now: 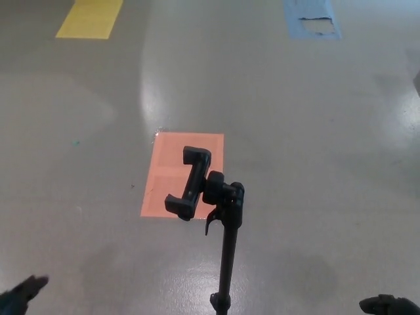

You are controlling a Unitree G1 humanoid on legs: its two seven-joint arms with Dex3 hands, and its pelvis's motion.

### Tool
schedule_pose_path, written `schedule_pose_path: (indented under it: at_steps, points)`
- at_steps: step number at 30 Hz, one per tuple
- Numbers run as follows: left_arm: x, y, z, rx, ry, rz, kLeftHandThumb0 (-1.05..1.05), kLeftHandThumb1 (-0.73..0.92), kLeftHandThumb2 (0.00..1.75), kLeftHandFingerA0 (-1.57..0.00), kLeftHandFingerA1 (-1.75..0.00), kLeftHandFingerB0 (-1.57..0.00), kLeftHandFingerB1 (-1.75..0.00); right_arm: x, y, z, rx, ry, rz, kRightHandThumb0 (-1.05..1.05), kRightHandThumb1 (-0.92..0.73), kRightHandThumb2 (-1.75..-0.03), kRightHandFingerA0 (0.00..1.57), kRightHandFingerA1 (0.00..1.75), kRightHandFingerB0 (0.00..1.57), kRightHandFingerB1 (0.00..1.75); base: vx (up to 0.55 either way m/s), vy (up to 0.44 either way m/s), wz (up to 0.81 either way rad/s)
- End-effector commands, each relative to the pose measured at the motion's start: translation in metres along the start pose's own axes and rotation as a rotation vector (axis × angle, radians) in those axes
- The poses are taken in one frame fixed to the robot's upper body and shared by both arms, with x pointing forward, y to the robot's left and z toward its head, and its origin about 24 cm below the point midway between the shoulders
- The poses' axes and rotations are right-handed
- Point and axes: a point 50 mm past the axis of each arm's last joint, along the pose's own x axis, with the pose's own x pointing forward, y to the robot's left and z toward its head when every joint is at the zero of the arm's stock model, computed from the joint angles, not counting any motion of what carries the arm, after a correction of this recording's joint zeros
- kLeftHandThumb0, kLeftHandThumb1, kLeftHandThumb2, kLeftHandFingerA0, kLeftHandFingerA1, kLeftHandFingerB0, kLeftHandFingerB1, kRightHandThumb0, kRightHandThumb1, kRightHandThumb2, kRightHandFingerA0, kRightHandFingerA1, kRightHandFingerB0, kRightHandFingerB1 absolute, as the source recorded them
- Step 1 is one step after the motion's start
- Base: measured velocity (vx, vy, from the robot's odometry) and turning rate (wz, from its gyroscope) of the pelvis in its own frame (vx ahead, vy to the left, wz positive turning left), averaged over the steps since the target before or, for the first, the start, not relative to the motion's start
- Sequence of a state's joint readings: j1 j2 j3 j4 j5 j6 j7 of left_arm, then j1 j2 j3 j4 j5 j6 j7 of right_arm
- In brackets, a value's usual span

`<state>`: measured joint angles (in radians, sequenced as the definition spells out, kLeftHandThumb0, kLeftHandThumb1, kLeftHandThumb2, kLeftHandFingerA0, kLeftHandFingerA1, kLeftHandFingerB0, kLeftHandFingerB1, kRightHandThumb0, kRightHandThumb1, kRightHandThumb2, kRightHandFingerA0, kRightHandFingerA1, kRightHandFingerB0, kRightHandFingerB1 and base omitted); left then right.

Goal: The robot uses its left hand to grab the top of a phone stand kept on the floor and tilt it upwards to adjust its angle

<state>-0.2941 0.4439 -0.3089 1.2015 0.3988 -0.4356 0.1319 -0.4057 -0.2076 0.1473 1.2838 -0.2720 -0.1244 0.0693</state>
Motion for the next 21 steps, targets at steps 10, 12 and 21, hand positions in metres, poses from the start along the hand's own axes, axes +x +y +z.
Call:
schedule_pose_path:
  at_steps: [10,12,21]
  points:
    - [0.003,0.075,0.085,0.414,-0.532,0.215,-0.83,0.74,1.05,-0.21,-0.46,-0.01,-0.19,0.001,-0.011,0.009,-0.006,-0.021,-0.027,-0.62,-0.77,-0.63,0.23,0.35,0.26,0.31,0.00,0.000,0.00]
    - [0.001,0.083,0.096,0.467,-0.592,0.244,-0.77,0.71,1.06,-0.18,-0.46,0.00,-0.22,0.002,-0.013,0.011,-0.018,-0.024,-0.028,-0.61,-0.78,-0.63,0.23,0.35,0.25,0.30,0.00,0.000,0.00]
    - [-0.006,0.094,0.130,0.533,-0.725,0.269,-0.81,0.88,0.69,-0.24,-0.30,-0.01,-0.19,0.001,-0.012,0.006,-0.026,-0.010,-0.030,-0.62,-0.77,-0.63,0.26,0.36,0.26,0.31,0.00,0.000,0.00]
